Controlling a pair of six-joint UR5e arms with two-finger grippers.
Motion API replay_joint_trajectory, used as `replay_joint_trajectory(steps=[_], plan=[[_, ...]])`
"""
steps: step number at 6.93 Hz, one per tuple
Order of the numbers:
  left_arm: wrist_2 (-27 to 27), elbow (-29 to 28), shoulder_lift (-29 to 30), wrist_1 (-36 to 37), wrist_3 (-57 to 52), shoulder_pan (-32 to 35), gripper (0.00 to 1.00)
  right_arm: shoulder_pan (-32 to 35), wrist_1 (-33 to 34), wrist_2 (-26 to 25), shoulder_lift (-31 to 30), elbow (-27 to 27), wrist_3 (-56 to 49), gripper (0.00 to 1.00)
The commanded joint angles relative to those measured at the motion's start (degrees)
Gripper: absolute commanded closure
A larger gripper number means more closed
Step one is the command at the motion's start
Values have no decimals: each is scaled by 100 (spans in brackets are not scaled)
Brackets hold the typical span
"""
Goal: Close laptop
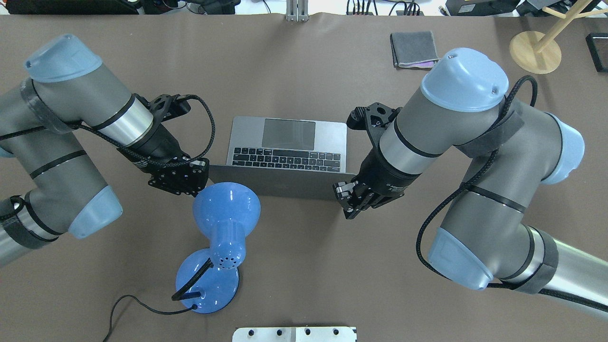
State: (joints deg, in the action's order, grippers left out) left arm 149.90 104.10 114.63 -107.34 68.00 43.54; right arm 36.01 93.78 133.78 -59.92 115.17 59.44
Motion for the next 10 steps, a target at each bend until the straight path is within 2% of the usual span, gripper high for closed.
replay_joint_trajectory(steps=[1,3,5,6,8,9,10], plan=[[-109,-170,225,-6,46,-116,100,195,-104,-53,50,-178,-2,100],[-110,-241,323,-6,38,-135,100,274,-868,-97,68,-722,7,100],[-240,-276,454,3,29,-118,100,484,-888,-89,339,-924,120,100],[-642,-433,664,-15,29,-109,100,607,-896,-80,384,-961,138,100],[-707,-828,973,-24,-6,135,100,749,-905,-62,385,-1031,130,100],[-725,-978,1052,-32,-24,277,100,758,-984,-80,472,-1231,121,100],[-847,-1214,1183,-163,-24,339,100,767,-1411,-89,681,-1808,130,100]])
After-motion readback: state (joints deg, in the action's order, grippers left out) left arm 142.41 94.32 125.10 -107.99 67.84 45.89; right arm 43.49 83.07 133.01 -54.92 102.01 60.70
